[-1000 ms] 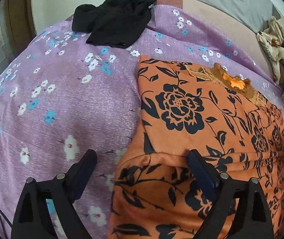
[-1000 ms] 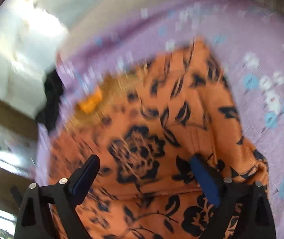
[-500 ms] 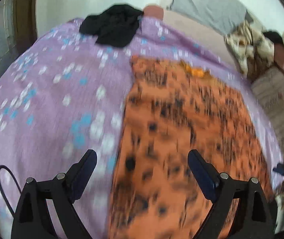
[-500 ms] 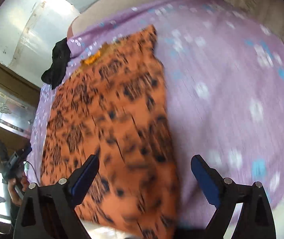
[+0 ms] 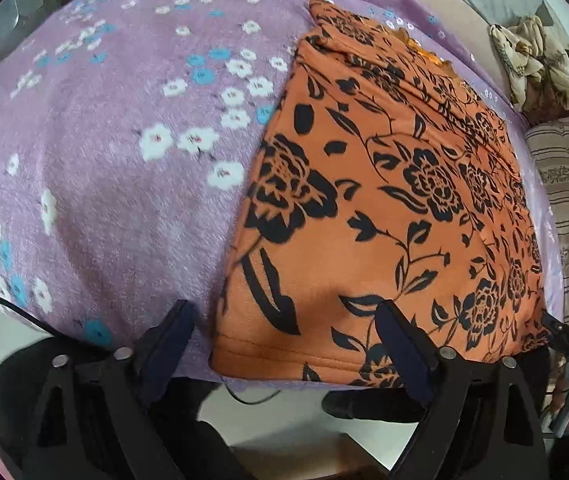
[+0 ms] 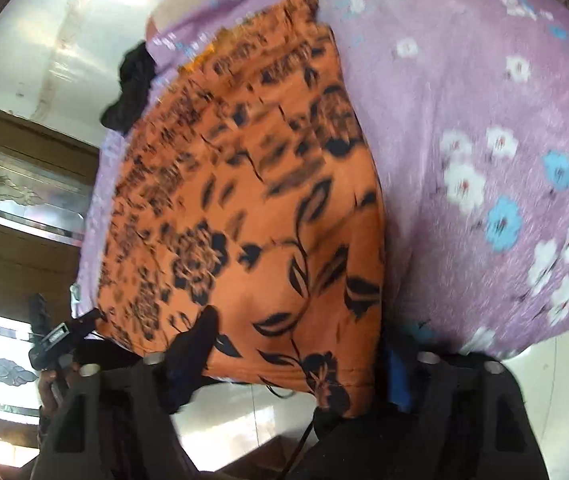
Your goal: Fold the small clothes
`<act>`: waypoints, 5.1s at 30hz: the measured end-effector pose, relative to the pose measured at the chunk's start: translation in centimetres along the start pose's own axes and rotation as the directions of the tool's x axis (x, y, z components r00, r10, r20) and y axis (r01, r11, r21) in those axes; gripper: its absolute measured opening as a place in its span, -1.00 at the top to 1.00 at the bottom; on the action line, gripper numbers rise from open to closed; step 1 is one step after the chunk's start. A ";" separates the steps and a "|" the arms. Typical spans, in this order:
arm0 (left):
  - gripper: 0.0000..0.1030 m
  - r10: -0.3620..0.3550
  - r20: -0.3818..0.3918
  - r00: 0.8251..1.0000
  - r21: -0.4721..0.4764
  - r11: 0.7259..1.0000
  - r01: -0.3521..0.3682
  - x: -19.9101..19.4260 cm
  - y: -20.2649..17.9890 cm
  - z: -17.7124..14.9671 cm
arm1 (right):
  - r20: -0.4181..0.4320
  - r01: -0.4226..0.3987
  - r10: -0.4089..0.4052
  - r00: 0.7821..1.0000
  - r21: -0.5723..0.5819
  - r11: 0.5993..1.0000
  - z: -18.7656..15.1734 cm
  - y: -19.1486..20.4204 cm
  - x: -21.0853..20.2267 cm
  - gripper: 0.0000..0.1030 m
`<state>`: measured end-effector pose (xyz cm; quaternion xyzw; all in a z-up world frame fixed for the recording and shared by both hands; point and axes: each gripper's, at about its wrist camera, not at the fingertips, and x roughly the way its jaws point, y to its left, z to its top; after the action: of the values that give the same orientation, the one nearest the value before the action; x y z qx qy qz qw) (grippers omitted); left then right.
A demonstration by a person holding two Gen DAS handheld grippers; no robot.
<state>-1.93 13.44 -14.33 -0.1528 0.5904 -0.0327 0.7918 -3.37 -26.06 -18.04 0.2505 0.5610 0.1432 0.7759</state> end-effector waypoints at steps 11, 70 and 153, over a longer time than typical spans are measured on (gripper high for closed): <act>0.85 -0.009 0.085 0.996 -0.010 1.000 0.010 -3.3 0.7 -0.3 | 0.033 0.013 -0.013 0.999 -0.023 1.000 0.4 1.5 -2.4 0.67; 0.85 -0.114 0.290 0.950 -0.106 0.983 0.150 0.2 -1.6 26.5 | 0.397 -0.301 0.248 0.884 0.076 0.951 27.2 2.8 -3.5 0.81; -0.18 0.047 0.305 0.951 0.016 0.998 -0.055 -3.5 -4.3 7.0 | 0.410 -0.040 -0.024 0.912 0.145 0.989 5.6 1.4 -8.6 -0.25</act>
<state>4.15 11.61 -8.13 -0.1310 0.4644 0.0044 0.8758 -0.88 -30.49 -9.03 0.3350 0.3935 0.0479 0.8548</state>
